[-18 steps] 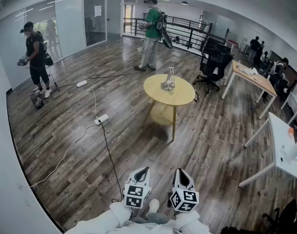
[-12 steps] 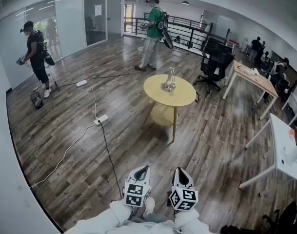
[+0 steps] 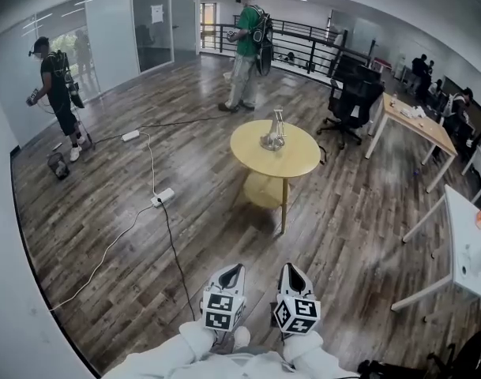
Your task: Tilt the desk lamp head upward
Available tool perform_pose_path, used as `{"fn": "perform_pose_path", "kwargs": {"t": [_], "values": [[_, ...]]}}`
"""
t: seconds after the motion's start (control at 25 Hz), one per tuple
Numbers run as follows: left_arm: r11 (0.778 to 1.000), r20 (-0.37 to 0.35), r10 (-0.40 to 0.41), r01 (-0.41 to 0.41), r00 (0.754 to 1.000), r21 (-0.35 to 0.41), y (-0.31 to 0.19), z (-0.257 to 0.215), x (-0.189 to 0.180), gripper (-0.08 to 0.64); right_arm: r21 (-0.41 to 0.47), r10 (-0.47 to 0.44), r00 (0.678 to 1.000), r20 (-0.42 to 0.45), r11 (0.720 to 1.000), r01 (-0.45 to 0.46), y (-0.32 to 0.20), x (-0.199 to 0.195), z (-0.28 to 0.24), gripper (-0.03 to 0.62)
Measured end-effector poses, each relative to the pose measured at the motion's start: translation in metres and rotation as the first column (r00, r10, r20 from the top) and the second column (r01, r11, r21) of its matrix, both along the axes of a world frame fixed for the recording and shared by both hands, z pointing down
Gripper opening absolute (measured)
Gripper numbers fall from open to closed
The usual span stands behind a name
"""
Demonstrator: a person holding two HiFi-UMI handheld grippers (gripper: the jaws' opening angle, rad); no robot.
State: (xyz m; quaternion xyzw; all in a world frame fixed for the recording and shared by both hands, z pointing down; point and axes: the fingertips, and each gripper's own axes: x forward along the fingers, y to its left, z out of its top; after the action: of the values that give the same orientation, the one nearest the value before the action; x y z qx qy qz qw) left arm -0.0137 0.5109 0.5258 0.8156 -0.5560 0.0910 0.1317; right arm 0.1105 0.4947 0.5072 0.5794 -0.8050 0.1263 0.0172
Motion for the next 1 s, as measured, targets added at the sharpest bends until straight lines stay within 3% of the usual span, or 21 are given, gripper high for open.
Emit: {"fn": "perform_pose_path", "kwargs": {"t": [0.64, 1.0], "values": [[1.000, 0.003, 0.001, -0.001, 1.000, 0.006, -0.134, -0.002, 0.034, 0.002, 0.000, 0.002, 1.000, 0.005, 1.000, -0.002, -0.127, 0.035, 0.004, 0.014], [0.999, -0.004, -0.041, 0.041, 0.999, -0.013, -0.170, 0.006, 0.013, 0.002, -0.045, -0.028, 0.999, -0.032, 0.999, 0.027, -0.157, 0.026, 0.023, 0.014]]}}
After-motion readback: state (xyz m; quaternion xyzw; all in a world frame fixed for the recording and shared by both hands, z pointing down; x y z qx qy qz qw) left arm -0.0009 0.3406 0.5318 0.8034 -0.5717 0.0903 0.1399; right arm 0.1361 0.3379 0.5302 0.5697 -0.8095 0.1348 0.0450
